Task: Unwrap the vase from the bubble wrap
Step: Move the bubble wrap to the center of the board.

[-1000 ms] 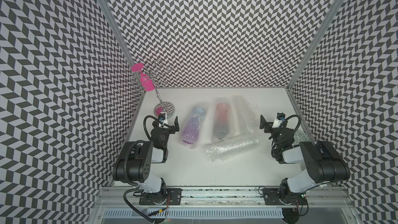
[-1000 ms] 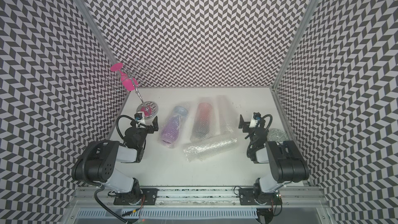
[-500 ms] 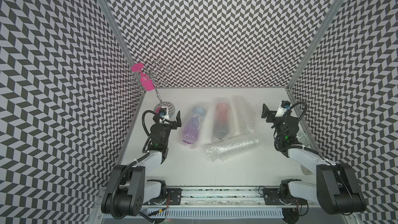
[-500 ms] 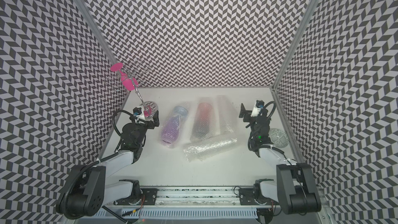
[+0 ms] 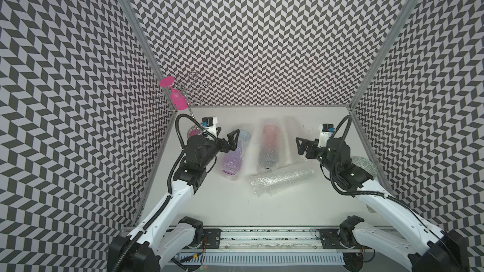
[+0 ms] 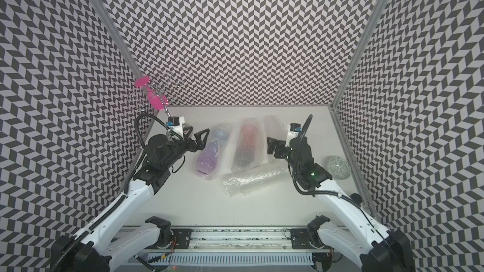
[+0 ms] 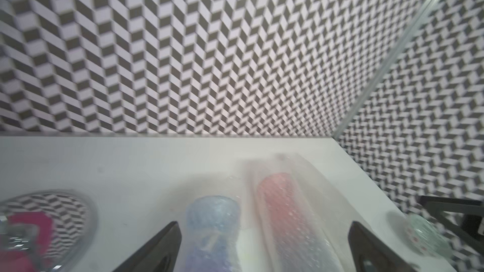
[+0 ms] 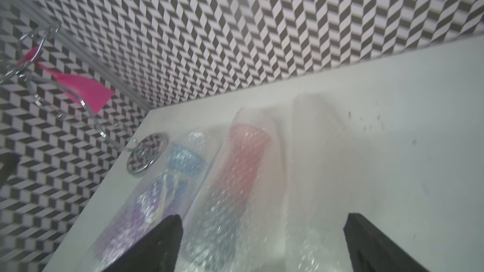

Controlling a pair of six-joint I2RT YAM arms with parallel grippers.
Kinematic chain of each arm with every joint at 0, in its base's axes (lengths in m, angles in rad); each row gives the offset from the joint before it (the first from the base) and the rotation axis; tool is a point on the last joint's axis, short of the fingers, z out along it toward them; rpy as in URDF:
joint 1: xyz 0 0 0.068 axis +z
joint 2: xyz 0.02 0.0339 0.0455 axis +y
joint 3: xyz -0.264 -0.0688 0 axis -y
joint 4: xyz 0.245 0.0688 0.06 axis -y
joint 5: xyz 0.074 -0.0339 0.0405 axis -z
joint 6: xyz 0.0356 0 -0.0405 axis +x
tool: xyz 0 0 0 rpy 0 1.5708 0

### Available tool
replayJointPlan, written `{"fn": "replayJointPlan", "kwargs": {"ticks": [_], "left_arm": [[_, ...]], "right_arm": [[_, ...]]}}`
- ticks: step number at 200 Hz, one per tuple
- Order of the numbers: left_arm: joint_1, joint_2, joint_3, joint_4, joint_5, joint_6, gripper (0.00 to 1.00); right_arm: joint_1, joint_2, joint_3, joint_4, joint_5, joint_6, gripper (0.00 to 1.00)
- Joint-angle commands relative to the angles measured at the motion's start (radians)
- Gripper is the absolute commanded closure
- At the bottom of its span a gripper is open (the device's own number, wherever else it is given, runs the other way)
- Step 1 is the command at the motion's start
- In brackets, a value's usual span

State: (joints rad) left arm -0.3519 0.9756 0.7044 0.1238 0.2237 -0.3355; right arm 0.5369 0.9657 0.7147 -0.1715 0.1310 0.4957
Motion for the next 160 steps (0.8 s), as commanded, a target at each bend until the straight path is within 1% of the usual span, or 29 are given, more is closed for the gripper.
{"fn": "replayJointPlan", "kwargs": {"ticks": [1,18,33,47,55,69,81,112,140,160], "left_arm": [[-0.113,-0.007,0.039,-0.22,0.09,-0.077,0.01],[-0.212,0.019,0.068,-0.305,0.114,-0.099,0.0],[-0.3,0.025,0.061,-0.332,0.111,-0.115,0.0],[-0.363,0.041,0.045,-0.335,0.091,-0.131,0.0],[-0.384,0.061,0.046,-0.334,0.09,-0.14,0.0],[-0.422,0.105,0.069,-0.342,0.094,-0.148,0.01],[-0.46,0.145,0.1,-0.36,0.067,-0.145,0.01],[-0.504,0.244,0.151,-0.412,0.04,-0.186,0.0],[-0.516,0.299,0.154,-0.408,0.022,-0.243,0.03],[-0.519,0.342,0.171,-0.414,-0.001,-0.249,0.02]], "right_arm": [[0.113,-0.056,-0.018,-0.265,0.028,0.23,0.01],[0.209,-0.075,-0.035,-0.323,0.024,0.289,0.01],[0.254,-0.085,-0.046,-0.357,-0.01,0.333,0.01],[0.269,-0.103,-0.082,-0.345,-0.077,0.373,0.01],[0.275,-0.12,-0.112,-0.334,-0.122,0.397,0.01],[0.28,-0.165,-0.175,-0.301,-0.191,0.428,0.01],[0.279,-0.2,-0.226,-0.259,-0.229,0.434,0.01],[0.279,-0.243,-0.318,-0.14,-0.231,0.403,0.01],[0.272,-0.209,-0.374,-0.031,-0.261,0.4,0.01],[0.266,-0.188,-0.421,0.055,-0.269,0.403,0.0]]}}
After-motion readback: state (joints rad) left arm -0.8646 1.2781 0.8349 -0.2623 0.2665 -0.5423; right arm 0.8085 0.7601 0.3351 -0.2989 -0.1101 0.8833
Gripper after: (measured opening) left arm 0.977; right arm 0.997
